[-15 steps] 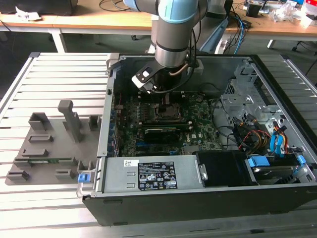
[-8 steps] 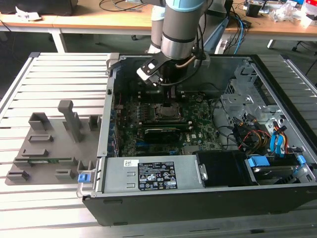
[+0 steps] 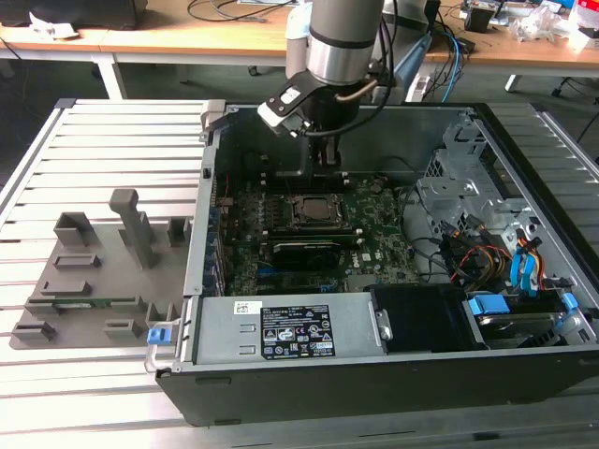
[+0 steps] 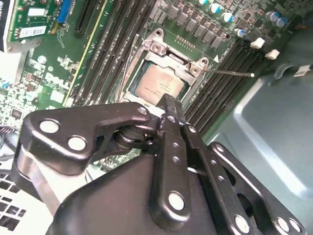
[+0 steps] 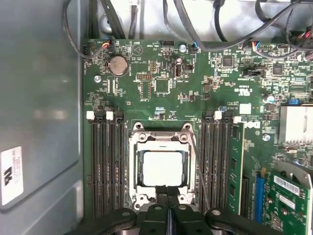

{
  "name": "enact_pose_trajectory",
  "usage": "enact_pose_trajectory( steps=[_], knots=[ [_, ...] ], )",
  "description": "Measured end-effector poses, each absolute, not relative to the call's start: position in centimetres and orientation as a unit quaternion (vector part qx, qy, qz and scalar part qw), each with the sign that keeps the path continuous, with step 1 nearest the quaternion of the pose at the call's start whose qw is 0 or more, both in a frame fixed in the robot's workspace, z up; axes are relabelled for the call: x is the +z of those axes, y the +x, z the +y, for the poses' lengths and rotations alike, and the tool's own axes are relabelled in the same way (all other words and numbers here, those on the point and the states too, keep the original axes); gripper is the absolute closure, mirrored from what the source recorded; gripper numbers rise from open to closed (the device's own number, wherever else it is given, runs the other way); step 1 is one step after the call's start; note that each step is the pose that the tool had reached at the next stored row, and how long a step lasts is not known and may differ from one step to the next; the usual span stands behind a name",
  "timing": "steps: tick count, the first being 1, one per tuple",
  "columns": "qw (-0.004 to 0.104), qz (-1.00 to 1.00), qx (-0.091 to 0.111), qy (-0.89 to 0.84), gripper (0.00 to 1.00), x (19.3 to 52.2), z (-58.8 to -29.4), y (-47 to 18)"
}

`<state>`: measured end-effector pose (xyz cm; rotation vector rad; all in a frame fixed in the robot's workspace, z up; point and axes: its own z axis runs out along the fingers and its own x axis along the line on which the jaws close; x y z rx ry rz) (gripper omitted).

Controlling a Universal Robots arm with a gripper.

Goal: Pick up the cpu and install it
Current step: 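Close the cpu cover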

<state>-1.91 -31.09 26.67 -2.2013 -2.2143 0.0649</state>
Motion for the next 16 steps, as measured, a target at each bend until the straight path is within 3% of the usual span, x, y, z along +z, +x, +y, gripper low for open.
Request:
enact_pose_trajectory(
  steps=[2,3,4,8,16],
  knots=[
    [0.012,-0.709,0.018,-0.705,0.89,27.1,-31.1,-1.9],
    [0.024,-0.709,0.006,-0.704,0.89,27.2,-31.4,-1.9],
    [0.025,-0.709,0.005,-0.704,0.89,27.2,-31.5,-1.9],
    [0.021,-0.709,0.009,-0.705,0.89,29.5,-31.5,-1.9],
    [0.019,-0.709,0.011,-0.705,0.89,29.6,-31.5,-1.9]
  ],
)
